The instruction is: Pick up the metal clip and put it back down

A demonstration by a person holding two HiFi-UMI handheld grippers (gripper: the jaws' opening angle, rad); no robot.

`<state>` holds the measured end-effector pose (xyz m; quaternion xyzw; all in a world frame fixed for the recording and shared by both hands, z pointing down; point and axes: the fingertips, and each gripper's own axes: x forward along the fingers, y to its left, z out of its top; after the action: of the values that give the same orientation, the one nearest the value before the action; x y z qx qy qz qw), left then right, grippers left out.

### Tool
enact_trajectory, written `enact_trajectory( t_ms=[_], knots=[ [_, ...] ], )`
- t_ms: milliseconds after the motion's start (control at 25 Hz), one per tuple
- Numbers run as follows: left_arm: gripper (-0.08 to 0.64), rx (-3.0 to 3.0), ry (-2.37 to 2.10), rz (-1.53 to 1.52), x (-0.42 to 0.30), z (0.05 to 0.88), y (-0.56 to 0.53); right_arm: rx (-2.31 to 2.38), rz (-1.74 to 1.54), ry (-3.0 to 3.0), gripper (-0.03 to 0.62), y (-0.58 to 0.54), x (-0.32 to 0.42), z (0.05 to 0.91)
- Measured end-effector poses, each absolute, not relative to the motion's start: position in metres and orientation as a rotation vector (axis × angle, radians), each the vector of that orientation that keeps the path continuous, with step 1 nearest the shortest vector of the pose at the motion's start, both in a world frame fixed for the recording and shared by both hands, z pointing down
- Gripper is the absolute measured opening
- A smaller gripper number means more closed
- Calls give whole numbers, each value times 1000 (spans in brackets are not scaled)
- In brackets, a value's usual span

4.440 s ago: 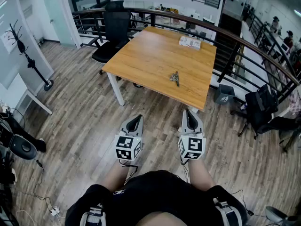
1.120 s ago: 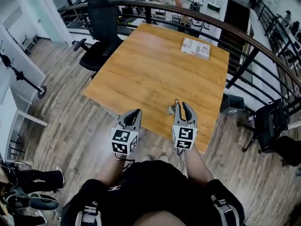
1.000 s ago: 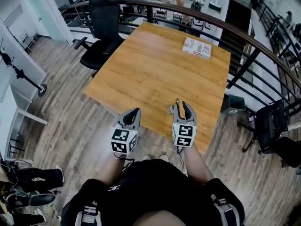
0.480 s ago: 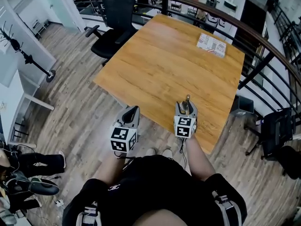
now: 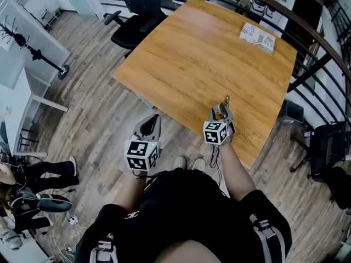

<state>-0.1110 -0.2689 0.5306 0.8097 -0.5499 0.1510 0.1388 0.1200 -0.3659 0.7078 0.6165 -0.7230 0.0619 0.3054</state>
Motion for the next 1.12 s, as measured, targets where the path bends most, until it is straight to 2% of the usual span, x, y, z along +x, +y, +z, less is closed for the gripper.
enact_trajectory(
  t_ms=[320, 360, 440, 520, 840, 1120],
  knots=[
    [11, 2315, -1605, 447, -114, 534, -267, 1579, 199, -1810, 238, -367, 133, 748],
    [11, 2311, -1607, 447, -115, 534, -267, 1571, 191, -1784, 212, -367, 136, 752],
    [11, 2306, -1614, 444, -117, 533, -266, 1552, 153, -1722, 121, -367, 141, 756],
    [11, 2305, -1618, 439, -119, 531, -266, 1546, 130, -1681, 74, -366, 144, 758],
    [11, 2329, -1593, 421, -116, 529, -263, 1716, 143, -1711, 28, -363, 161, 722],
    [11, 2377, -1544, 374, -104, 522, -264, 1777, 158, -1813, 21, -353, 159, 681]
  ],
)
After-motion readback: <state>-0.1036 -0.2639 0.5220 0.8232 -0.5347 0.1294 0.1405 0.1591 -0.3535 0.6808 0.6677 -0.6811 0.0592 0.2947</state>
